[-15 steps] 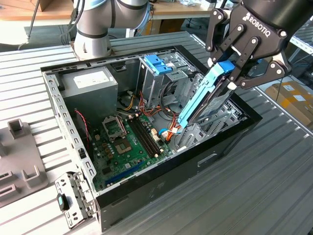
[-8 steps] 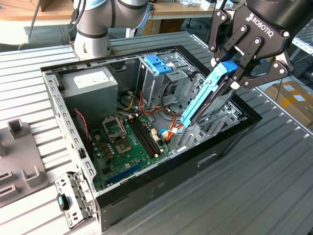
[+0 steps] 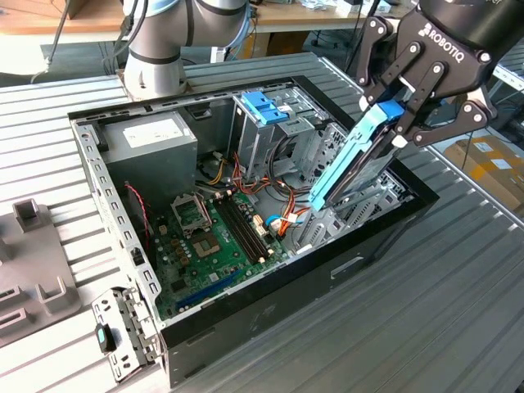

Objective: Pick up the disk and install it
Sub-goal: 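Pick up the disk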

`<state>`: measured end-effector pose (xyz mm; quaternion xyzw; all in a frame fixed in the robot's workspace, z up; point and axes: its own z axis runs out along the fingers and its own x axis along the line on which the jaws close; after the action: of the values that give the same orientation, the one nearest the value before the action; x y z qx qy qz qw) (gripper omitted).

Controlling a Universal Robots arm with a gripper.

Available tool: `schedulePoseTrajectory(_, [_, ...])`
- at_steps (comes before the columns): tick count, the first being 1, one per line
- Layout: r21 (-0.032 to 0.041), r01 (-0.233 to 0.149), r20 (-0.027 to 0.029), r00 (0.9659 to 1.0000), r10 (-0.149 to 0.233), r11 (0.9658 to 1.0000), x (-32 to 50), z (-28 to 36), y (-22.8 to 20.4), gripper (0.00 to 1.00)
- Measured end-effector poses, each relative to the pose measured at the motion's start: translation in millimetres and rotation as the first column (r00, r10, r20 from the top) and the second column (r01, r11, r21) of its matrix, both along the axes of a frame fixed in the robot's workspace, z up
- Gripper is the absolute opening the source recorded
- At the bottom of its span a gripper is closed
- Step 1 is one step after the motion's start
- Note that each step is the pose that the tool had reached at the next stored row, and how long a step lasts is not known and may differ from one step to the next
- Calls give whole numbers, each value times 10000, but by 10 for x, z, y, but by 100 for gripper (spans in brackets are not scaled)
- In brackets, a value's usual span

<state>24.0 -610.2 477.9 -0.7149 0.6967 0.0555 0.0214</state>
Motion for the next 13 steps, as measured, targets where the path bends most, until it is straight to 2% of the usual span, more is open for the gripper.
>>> schedulePoseTrajectory(13, [0, 0, 0, 10000, 0, 10000, 143, -9, 0, 37])
